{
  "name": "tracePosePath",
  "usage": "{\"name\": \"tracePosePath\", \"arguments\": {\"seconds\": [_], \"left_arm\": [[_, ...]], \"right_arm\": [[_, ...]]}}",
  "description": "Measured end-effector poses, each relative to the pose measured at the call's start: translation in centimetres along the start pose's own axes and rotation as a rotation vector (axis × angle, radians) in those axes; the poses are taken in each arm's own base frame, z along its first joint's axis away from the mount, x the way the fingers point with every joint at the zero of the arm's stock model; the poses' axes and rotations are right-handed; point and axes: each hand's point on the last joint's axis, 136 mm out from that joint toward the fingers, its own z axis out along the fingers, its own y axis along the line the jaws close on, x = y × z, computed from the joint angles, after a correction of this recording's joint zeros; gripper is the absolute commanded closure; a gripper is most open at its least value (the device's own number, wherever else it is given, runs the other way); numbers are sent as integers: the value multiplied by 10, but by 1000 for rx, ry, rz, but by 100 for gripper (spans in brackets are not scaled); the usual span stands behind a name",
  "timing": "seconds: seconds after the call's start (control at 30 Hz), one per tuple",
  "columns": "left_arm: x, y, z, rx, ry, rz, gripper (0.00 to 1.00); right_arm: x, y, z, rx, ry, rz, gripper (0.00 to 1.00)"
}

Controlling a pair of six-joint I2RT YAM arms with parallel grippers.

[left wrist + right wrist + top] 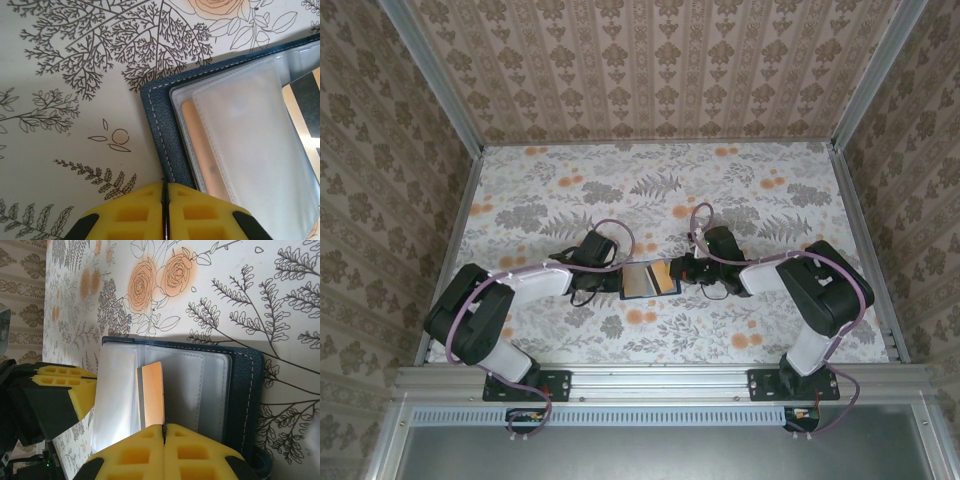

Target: Put the credit cards into the card holder

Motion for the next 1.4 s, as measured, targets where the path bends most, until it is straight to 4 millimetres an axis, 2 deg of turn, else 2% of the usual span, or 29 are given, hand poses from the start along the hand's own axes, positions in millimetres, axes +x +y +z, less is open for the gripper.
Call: {"name": "tracePosePath", "arguments": {"seconds": [0.4, 0.7, 0.97, 1.07, 1.17, 1.4], "left_arm": [[0, 3, -1, -11, -13, -6, 91], [1, 5, -2, -6, -31, -6, 92], [5, 20, -13, 4, -69, -87, 80], [6, 25, -20, 18, -87, -125, 70], [1, 24, -25, 35, -110, -151, 65], [2, 22, -17, 49, -97, -164, 64]], "right_arm": [[3, 13, 15, -6, 14, -24, 100], [-1, 18, 18, -6, -13, -32, 100], [-5, 32, 22, -27, -20, -71, 100], [-11, 41, 25, -44, -26, -91, 100], [-14, 46, 27, -55, -26, -99, 100], [-8, 41, 36, -55, 9, -75, 100]]}}
